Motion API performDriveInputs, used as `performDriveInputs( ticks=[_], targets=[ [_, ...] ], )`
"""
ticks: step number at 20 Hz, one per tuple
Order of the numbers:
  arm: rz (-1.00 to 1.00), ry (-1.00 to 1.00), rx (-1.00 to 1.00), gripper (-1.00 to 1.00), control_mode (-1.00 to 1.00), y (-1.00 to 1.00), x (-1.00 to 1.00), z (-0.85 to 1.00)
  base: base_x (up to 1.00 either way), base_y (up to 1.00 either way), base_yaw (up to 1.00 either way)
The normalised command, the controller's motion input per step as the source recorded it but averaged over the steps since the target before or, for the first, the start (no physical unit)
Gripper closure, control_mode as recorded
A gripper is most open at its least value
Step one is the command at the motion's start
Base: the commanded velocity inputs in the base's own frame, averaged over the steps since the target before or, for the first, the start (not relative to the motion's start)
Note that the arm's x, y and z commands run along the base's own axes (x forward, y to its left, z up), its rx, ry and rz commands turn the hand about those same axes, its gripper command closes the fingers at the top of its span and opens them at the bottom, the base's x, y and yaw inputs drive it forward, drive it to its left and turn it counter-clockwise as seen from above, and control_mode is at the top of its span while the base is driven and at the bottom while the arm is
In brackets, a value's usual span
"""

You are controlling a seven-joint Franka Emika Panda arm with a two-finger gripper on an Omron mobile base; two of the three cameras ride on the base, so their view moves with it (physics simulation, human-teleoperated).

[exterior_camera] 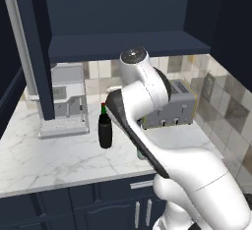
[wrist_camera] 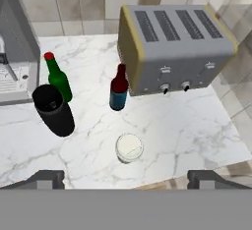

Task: Sort all alcoholic drinks to one cabinet, and non-alcoholic drinks to the other.

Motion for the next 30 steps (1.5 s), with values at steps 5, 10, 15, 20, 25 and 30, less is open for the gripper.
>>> performDriveInputs(
  ticks=[5,10,15,20,25,30],
  targets=[
    [-0.17,-0.14,-0.02,-1.0,-1.0,0.25,0.0,-0.18,0.0,0.0,0.0],
    [-0.15,-0.06,-0.02,-1.0,-1.0,0.26,0.0,-0.28,0.0,0.0,0.0],
    [-0.13,-0.04,-0.02,-1.0,-1.0,0.29,0.0,-0.24,0.0,0.0,0.0],
    [-0.13,-0.03,-0.03,-1.0,-1.0,0.33,0.0,-0.22,0.0,0.0,0.0],
    [-0.12,-0.06,-0.04,-1.0,-1.0,0.31,0.0,-0.21,0.0,0.0,0.0],
    [-0.04,-0.11,0.0,-1.0,-1.0,0.2,0.0,-0.13,0.0,0.0,0.0]
  ],
)
